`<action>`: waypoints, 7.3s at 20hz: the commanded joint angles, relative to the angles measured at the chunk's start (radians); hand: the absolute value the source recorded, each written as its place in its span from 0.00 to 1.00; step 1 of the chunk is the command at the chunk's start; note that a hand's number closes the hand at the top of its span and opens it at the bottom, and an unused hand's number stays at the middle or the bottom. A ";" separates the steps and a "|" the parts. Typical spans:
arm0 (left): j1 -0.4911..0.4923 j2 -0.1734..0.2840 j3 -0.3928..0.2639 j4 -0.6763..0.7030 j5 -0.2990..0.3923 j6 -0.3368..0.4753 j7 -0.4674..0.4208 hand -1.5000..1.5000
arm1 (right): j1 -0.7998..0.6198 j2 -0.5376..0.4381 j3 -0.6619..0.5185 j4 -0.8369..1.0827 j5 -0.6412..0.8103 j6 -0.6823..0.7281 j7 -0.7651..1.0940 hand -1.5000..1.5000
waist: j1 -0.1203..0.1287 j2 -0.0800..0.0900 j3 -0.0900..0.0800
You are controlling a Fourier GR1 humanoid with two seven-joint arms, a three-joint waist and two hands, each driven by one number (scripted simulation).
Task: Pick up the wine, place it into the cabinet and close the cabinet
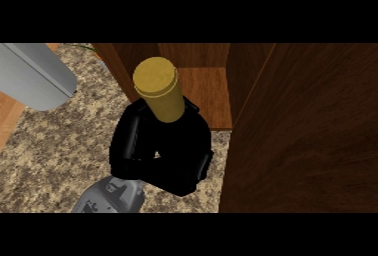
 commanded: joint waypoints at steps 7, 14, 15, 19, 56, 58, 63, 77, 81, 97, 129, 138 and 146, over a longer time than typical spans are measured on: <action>-0.114 -0.001 -0.110 0.121 -0.005 0.193 -0.046 1.00 | -0.046 -0.014 -0.036 -0.104 -0.066 -0.012 0.096 0.00 | 0.004 0.000 -0.001; -0.235 -0.001 -0.066 0.238 0.012 0.225 -0.041 1.00 | 0.085 -0.010 -0.028 -0.140 -0.081 0.039 0.027 0.00 | -0.001 0.000 0.000; -0.216 -0.001 -0.009 0.335 0.071 0.152 -0.152 1.00 | 0.039 -0.036 -0.084 -0.112 -0.114 0.046 0.037 0.00 | -0.004 0.002 0.000; -0.220 -0.001 -0.074 0.340 0.121 0.229 -0.167 1.00 | 0.021 -0.025 -0.068 -0.116 -0.109 0.038 0.058 0.00 | -0.003 0.001 0.000; -0.343 0.049 0.156 0.836 0.228 0.043 -0.499 1.00 | 0.071 0.017 -0.028 -0.115 -0.069 0.053 0.007 0.00 | -0.002 0.001 0.000; -0.409 0.000 0.162 0.943 0.253 0.067 -0.526 1.00 | 0.042 0.028 0.012 -0.158 -0.046 0.017 0.076 0.00 | -0.012 0.003 -0.001; -0.478 -0.001 0.170 1.026 0.244 0.081 -0.497 1.00 | 0.010 -0.004 -0.076 -0.114 -0.117 0.041 0.048 0.00 | -0.010 0.003 0.000; -0.662 -0.001 0.301 1.372 0.238 0.053 -0.739 1.00 | -0.009 0.027 -0.029 -0.032 -0.064 0.049 0.001 0.00 | -0.021 0.010 -0.001; -0.739 -0.001 0.324 1.431 0.247 0.107 -0.749 1.00 | 0.030 0.017 -0.036 -0.071 -0.088 0.069 0.009 0.00 | -0.032 0.011 0.000; -0.788 0.008 0.486 1.574 0.355 -0.031 -0.790 1.00 | 0.044 0.029 -0.011 -0.037 -0.083 0.088 -0.031 0.00 | -0.053 0.022 0.000; -0.744 0.002 0.460 1.681 0.251 0.101 -0.872 0.00 | -0.008 0.052 0.035 0.018 -0.027 0.082 -0.047 0.00 | -0.059 0.029 -0.002; -0.708 0.032 0.468 1.674 0.243 0.023 -0.918 0.00 | 0.035 0.055 0.033 -0.030 -0.047 0.083 -0.045 0.00 | -0.061 0.026 -0.001; -0.713 -0.001 0.458 1.675 0.234 -0.020 -0.950 0.00 | 0.012 0.056 0.087 -0.030 -0.024 0.041 -0.025 0.00 | -0.071 0.025 -0.002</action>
